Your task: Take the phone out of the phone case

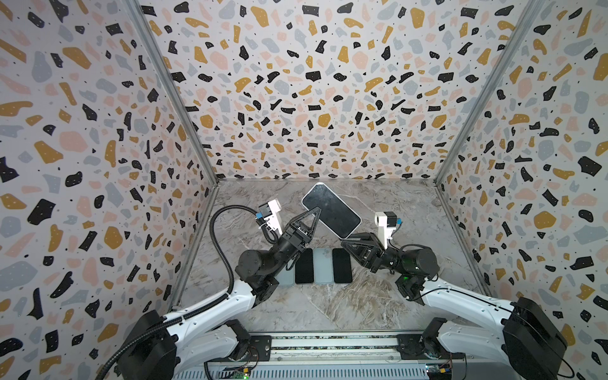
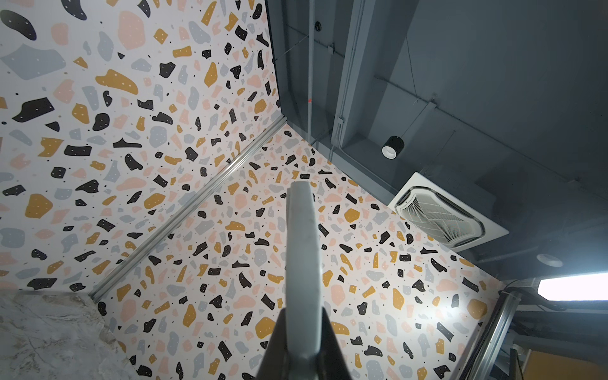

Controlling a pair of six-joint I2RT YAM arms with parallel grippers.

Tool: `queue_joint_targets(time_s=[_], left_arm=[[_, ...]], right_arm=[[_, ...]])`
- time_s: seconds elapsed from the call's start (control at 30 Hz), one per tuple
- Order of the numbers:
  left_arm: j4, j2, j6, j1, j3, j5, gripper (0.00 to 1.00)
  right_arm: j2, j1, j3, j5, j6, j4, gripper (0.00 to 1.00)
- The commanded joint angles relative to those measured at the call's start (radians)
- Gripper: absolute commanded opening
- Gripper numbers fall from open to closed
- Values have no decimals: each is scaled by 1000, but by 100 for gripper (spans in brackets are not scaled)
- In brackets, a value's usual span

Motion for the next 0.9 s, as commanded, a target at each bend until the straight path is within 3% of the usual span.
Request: queue_joint_targets(time_s=[0.0, 0.4, 0.53, 0.87], left_arm=[[97, -11, 11, -5, -4, 4, 0], [80, -10, -14, -9, 8, -1, 0], [13, -12, -47, -9, 37, -1, 0], [-83, 12, -132, -20, 95, 49, 0]], right_arm=[[-5, 5, 36, 4, 3, 41, 25], [-2, 5, 20, 9, -21, 32, 3], [-17, 4, 5, 6, -71, -14, 0], [-77, 2, 67, 60, -416, -407, 0]])
